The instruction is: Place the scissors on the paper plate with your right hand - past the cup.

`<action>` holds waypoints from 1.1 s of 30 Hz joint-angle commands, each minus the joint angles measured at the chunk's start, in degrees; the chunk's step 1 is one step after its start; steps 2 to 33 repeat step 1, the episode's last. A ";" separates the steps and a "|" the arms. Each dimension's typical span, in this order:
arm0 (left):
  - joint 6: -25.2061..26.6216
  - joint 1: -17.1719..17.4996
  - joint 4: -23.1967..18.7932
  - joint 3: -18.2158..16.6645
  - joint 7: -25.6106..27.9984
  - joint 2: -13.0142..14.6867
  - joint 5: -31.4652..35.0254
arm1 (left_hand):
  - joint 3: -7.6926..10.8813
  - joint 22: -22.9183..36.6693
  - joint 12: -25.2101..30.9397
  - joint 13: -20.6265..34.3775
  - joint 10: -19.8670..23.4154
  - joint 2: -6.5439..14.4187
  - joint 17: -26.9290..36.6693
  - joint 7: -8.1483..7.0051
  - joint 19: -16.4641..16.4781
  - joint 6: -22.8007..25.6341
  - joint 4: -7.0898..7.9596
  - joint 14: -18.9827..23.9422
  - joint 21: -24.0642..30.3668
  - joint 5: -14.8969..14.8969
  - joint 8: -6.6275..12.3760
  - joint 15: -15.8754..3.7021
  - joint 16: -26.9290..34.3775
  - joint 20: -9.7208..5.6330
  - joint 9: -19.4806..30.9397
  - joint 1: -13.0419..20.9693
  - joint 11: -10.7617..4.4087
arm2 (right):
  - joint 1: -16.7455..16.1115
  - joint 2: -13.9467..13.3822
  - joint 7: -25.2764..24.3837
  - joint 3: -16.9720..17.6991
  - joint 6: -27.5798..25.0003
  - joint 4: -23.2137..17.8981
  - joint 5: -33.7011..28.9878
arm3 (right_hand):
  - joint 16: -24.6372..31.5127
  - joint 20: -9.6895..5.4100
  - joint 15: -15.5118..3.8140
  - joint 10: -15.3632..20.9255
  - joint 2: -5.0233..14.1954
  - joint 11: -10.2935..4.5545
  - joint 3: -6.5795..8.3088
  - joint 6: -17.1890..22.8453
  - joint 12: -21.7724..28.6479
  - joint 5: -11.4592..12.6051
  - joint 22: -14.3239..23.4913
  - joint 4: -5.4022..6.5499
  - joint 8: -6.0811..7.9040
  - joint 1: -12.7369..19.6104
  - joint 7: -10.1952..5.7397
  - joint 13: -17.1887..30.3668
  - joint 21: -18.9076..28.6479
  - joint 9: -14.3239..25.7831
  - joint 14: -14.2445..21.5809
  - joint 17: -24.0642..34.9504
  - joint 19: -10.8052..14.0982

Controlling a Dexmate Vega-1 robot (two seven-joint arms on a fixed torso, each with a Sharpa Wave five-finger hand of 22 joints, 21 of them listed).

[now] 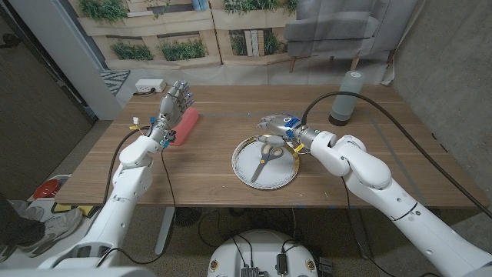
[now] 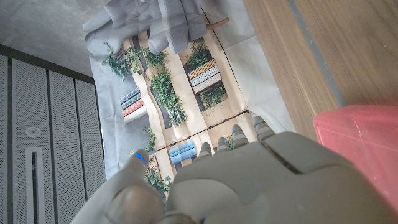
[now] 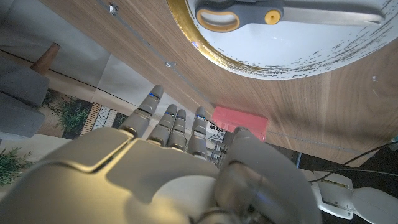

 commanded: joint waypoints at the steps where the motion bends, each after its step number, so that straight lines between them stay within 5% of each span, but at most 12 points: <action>1: -0.54 -1.21 1.41 0.14 -1.08 0.03 -0.16 | 0.02 0.11 0.12 0.20 -5.65 0.45 0.25 -0.25 -2.97 -0.50 -0.27 -7.88 -0.14 0.10 0.21 0.37 0.12 0.19 0.21 -0.08 0.03 | 0.79 0.14 0.22 -0.49 -0.25 0.55 -0.81 | 0.04 0.25 0.07 -0.48 -0.58 0.00 0.39 -0.13 0.03 0.30 0.15 -0.55 0.59 -0.08 0.15 0.12 -0.22 -0.03 -0.68 -0.28 -0.29; 33: -0.54 -1.21 1.41 0.14 -1.08 0.03 -0.16 | 0.02 0.11 0.12 0.20 -5.65 0.45 0.25 -0.25 -2.97 -0.50 -0.27 -7.88 -0.14 0.10 0.21 0.37 0.12 0.19 0.21 -0.08 0.03 | 0.79 0.14 0.22 -0.49 -0.25 0.55 -0.81 | 0.04 0.25 0.07 -0.48 -0.58 0.00 0.39 -0.13 0.03 0.30 0.15 -0.55 0.59 -0.08 0.15 0.12 -0.22 -0.03 -0.68 -0.28 -0.29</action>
